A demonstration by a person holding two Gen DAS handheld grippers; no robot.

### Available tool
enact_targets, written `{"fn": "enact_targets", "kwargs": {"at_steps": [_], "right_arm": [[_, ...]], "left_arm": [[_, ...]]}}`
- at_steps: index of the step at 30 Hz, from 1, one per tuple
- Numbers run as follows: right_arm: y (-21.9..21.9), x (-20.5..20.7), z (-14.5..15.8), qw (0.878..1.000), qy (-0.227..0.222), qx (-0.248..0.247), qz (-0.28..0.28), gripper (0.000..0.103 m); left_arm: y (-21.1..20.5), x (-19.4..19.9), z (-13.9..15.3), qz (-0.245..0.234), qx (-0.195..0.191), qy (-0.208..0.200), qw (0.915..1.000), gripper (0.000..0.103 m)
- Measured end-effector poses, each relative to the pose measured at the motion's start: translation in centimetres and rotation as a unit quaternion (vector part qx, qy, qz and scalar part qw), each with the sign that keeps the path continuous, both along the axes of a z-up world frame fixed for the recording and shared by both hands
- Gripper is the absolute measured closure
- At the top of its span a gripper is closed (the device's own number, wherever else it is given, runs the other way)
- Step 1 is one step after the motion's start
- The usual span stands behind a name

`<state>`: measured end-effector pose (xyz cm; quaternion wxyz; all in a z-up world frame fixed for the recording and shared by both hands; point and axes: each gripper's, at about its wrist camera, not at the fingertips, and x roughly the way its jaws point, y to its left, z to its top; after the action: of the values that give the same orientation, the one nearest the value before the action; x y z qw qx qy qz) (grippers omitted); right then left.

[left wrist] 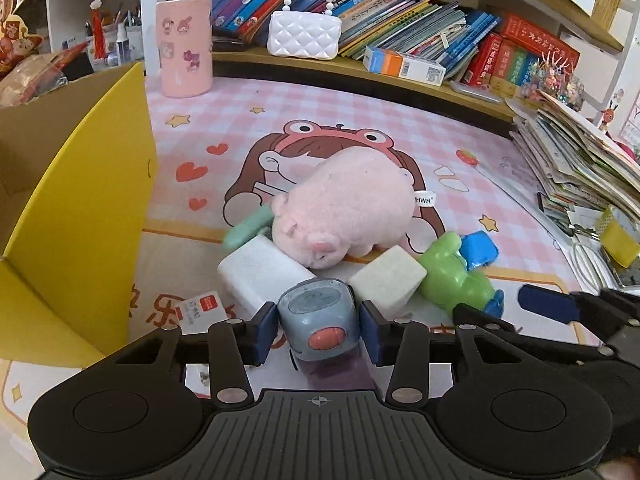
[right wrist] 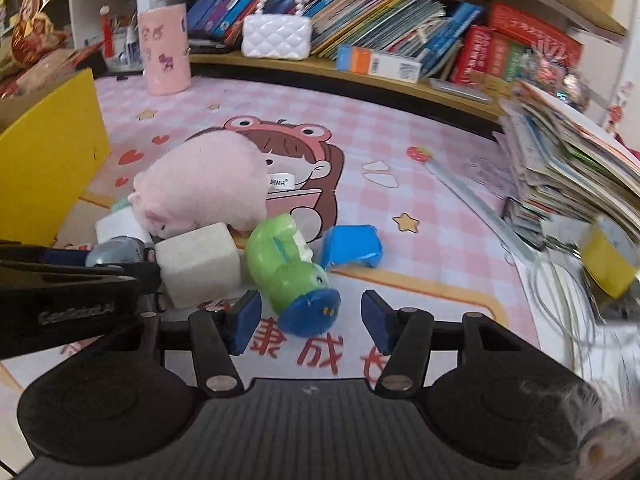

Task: Organize objects
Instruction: 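Grasp the green-and-blue toy with the right tool while the left tool grasps the grey robot toy, then carry the green toy and grey robot toy over the yellow box with both tools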

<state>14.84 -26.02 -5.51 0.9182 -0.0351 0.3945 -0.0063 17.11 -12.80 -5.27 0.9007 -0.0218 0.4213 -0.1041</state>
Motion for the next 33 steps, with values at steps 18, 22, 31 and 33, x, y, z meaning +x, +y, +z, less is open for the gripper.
{"fn": "enact_targets", "kwargs": {"at_steps": [18,22,31,33], "right_arm": [[-0.1,-0.3,1.9,0.998,-0.010,0.054,-0.009,0.069],[0.8,-2.5,3.6,0.997,-0.019,0.074,-0.030,0.069],[3.9,-6.9,5.5,0.995,-0.037,0.079,-0.052,0.069],[4.8,-7.6,5.6,0.995,-0.036,0.079,-0.053,0.068]], "left_arm": [[3.2,-2.7,5.4,-0.003,-0.057,-0.053,0.9969,0.063],[4.5,-3.9,5.9,0.004,-0.072,-0.055,0.9959,0.063],[7.4,-6.5,6.7,0.001,-0.089,-0.070,0.9936,0.063],[8.1,-7.2,6.8,-0.001,-0.092,-0.072,0.9931,0.063]]}}
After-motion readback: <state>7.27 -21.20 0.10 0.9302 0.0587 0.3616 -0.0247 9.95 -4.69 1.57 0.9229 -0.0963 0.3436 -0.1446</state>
